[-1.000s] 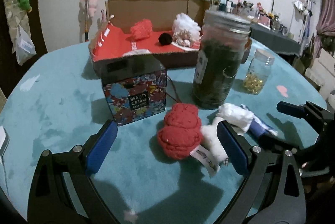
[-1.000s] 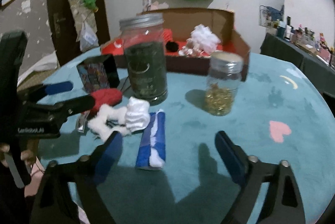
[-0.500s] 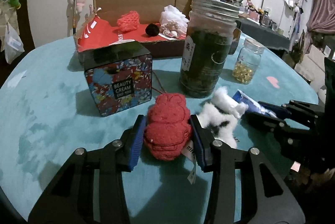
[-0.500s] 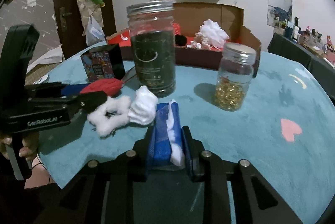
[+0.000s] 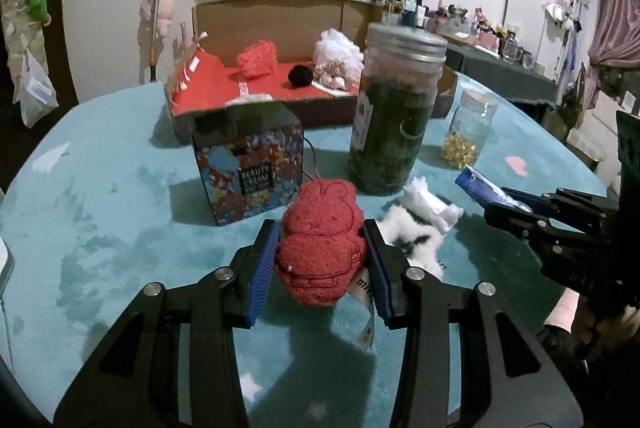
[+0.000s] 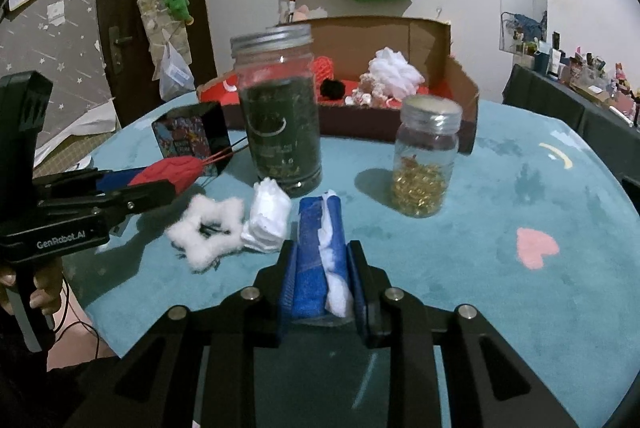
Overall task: Organize soft objects
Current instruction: 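Carry the red knit bear and blue-white tube into the box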
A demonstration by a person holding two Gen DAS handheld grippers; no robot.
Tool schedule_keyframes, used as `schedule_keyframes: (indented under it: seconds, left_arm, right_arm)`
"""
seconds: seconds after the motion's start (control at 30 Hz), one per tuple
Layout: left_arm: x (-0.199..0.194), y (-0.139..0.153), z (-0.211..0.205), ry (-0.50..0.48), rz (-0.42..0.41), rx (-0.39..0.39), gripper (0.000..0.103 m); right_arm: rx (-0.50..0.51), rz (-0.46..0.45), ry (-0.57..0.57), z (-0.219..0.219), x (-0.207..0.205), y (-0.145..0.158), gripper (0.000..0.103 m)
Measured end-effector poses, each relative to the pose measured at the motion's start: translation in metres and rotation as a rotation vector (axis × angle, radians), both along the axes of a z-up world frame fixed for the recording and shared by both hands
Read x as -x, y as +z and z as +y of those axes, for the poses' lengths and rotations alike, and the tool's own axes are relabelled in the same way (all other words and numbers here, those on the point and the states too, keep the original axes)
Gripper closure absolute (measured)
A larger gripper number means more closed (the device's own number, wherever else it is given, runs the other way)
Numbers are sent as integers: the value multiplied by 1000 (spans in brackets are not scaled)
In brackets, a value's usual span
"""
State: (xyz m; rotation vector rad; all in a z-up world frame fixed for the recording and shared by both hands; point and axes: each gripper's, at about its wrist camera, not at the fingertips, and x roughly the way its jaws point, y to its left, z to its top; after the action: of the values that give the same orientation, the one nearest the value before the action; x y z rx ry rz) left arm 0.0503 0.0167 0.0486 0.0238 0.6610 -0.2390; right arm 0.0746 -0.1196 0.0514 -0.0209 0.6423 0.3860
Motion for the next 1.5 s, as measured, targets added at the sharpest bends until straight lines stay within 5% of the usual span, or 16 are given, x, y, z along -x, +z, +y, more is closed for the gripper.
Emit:
schedule_keyframes:
  seconds: [0.73, 1.5]
  left_arm:
    - [-18, 66, 15, 24, -131, 2, 63]
    - [-112, 79, 15, -35, -14, -73, 63]
  right_arm:
    - [-49, -108, -59, -28, -24, 67, 76]
    - [27, 9, 28, -34, -129, 88, 76]
